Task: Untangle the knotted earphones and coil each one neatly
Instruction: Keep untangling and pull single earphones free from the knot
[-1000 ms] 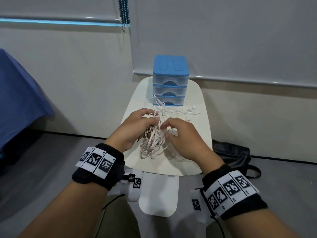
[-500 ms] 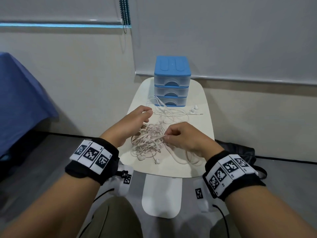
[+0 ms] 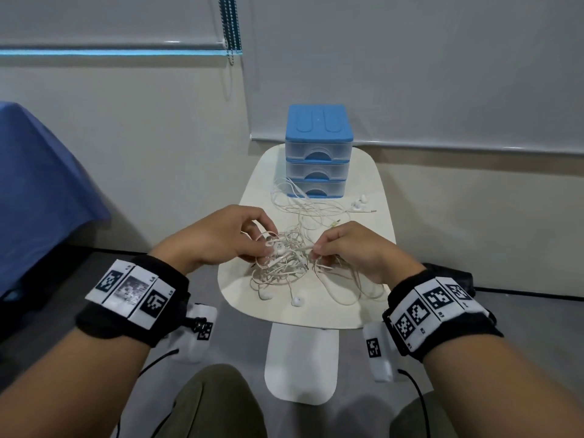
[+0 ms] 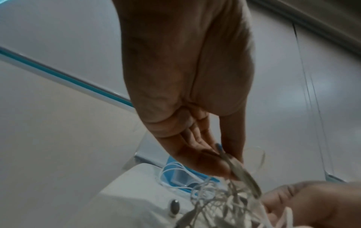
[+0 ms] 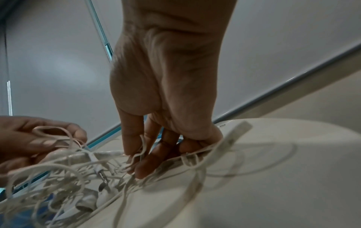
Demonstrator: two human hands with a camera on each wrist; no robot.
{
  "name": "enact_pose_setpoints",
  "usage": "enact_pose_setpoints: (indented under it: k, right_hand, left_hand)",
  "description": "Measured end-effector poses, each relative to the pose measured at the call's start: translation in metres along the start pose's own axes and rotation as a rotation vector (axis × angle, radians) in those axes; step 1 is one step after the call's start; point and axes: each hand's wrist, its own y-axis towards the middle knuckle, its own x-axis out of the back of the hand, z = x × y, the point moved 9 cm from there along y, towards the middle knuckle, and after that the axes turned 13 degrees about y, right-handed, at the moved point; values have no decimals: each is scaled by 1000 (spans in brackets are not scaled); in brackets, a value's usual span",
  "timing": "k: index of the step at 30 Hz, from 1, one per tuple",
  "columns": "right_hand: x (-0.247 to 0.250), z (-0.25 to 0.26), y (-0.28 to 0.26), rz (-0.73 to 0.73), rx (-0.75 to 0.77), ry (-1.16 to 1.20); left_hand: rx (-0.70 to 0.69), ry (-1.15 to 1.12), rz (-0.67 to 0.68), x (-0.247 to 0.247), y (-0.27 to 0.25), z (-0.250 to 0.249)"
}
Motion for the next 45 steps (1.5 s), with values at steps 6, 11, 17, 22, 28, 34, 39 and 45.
enact_pose_setpoints:
  k: [6,11,17,22,28,34,39,45]
  right_hand:
    - [-1,3,-2,-27,11,-20]
    - [1,3,-5,-46,14,-25]
    - [-2,1,-15,7,87,8]
    - [33,32,-38,-338,297,-102]
    - [-14,90,-75,-175,644,-204]
    - [-11,89,-64,-346,597,-250]
    - [-16,106,-63,-304,639,-339]
    - [6,125,-60,-310,527,-42]
  left_hand:
    - [-45,-263,-124,8,5,-33]
    - [-114,-647,-86,6,10,-60]
    - [-194,-646,-95,0,13,-71]
    - [-128,-699,-156,2,15,-68]
    - [-84,-737,-220,12,18,-66]
    - [-97,-757,-252,21,18,-74]
    - [-109,-837,-271,26,14,-82]
    - [-219,-748,-229,14,7,-88]
